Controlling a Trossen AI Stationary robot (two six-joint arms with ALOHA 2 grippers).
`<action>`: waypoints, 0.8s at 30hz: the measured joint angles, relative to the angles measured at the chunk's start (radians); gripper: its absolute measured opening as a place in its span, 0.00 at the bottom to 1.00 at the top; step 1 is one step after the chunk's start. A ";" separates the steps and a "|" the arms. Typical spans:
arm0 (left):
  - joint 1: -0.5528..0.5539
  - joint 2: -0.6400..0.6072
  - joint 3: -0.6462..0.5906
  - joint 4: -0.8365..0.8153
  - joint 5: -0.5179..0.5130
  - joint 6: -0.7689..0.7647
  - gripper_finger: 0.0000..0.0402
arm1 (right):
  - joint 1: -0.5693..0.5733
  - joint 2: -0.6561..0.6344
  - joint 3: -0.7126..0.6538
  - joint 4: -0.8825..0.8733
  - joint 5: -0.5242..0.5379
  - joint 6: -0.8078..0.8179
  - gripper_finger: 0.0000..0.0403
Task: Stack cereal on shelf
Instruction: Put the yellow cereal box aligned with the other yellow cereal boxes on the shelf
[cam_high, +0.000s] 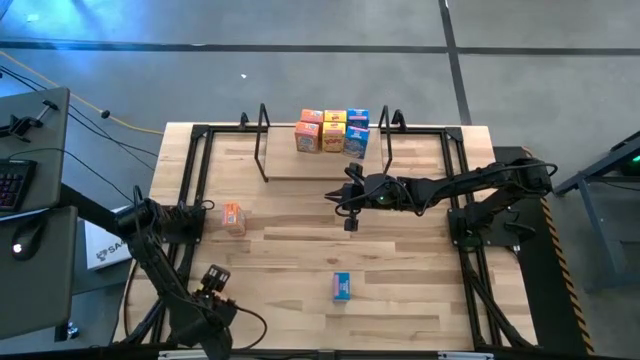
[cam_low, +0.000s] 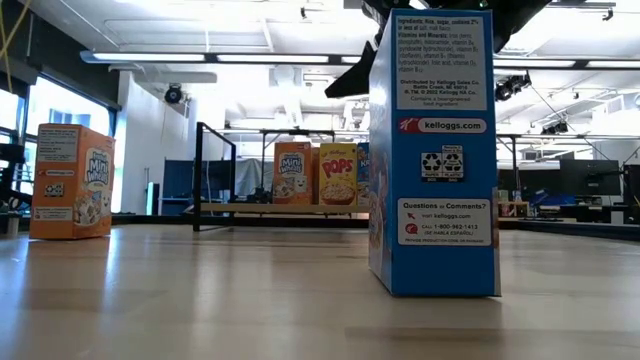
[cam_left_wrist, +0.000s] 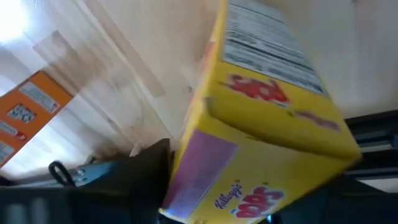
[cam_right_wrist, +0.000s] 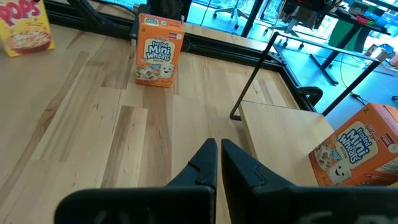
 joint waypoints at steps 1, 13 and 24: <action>0.000 0.000 0.000 -0.007 0.000 0.000 0.56 | 0.000 0.000 0.000 0.000 0.000 0.000 0.00; 0.062 -0.049 0.004 -0.024 -0.048 -0.028 0.29 | 0.000 -0.011 0.000 -0.013 -0.010 -0.007 0.00; 0.404 -0.257 0.005 0.075 -0.278 0.018 0.30 | -0.004 -0.152 0.000 -0.188 -0.034 -0.028 0.00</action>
